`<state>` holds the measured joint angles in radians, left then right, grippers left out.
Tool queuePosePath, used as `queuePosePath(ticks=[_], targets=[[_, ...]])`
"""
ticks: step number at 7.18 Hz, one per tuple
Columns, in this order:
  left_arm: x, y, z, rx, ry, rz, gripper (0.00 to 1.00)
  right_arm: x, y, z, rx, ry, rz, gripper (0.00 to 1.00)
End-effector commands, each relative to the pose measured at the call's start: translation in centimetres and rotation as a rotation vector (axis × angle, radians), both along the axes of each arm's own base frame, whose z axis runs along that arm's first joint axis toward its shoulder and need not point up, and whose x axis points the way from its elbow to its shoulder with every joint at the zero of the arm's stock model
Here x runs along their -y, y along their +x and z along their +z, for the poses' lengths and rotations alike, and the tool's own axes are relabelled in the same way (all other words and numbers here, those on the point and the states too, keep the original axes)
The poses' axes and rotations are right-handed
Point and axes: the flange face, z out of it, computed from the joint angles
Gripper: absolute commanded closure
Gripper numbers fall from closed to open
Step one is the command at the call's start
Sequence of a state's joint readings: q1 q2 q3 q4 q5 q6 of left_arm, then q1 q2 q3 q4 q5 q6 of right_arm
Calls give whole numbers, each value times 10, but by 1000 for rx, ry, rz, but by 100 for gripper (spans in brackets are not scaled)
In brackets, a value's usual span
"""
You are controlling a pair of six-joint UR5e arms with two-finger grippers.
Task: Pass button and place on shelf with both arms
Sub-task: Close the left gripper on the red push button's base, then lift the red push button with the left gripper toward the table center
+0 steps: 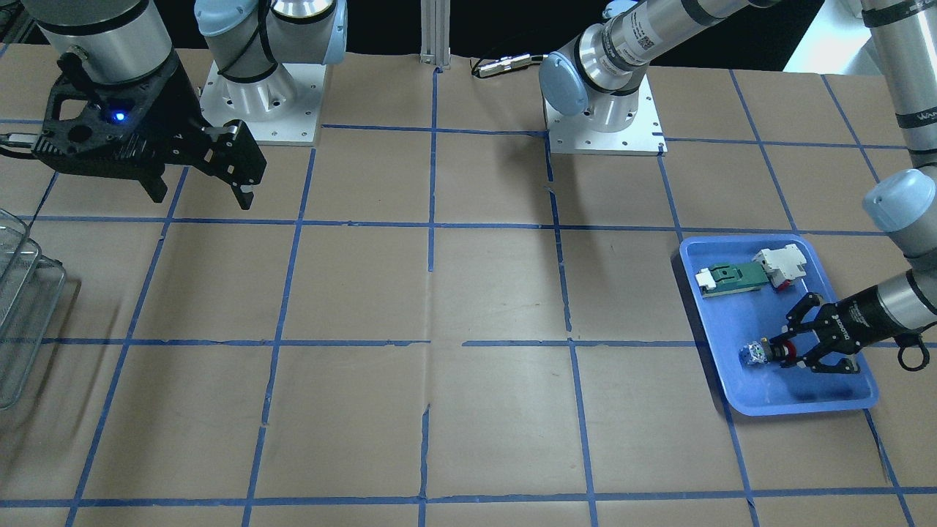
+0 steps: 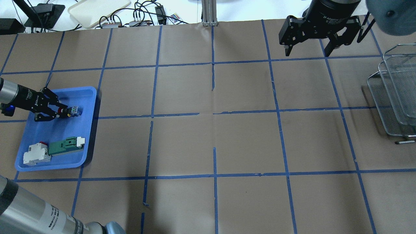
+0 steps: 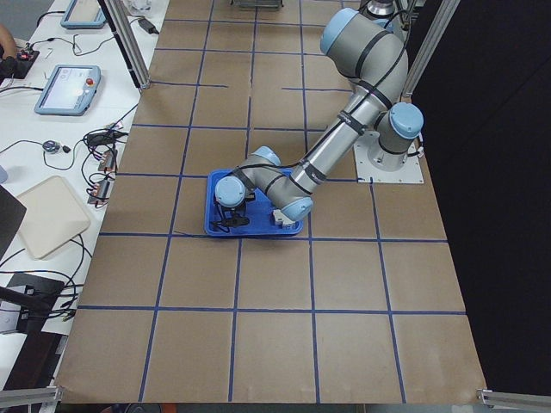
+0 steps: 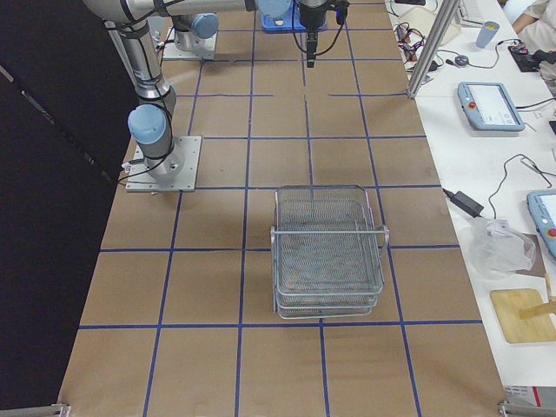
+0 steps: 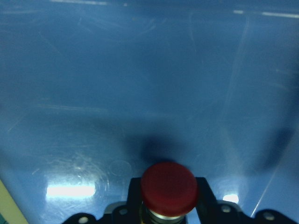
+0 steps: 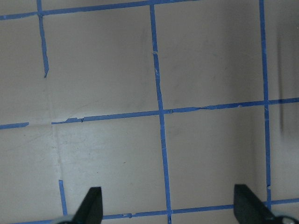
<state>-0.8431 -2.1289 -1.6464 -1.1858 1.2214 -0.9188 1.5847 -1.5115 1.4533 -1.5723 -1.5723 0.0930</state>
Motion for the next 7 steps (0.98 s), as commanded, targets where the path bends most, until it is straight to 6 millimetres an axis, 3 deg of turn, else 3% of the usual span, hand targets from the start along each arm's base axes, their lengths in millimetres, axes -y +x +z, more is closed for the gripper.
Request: queuePosePath(ticks=[1, 3, 5, 7], targets=[[12, -39, 44, -2, -26, -54, 100, -1, 0, -1, 0, 3, 7, 0], [30, -106, 112, -48, -11, -100, 100, -1, 0, 0, -3, 0, 27, 0], [38, -213, 154, -131, -12, -58, 100, -2, -2, -2, -11, 17, 169, 0], [32, -341, 186, -126, 37, -80, 100, -4, 2, -1, 1, 12, 345, 0]])
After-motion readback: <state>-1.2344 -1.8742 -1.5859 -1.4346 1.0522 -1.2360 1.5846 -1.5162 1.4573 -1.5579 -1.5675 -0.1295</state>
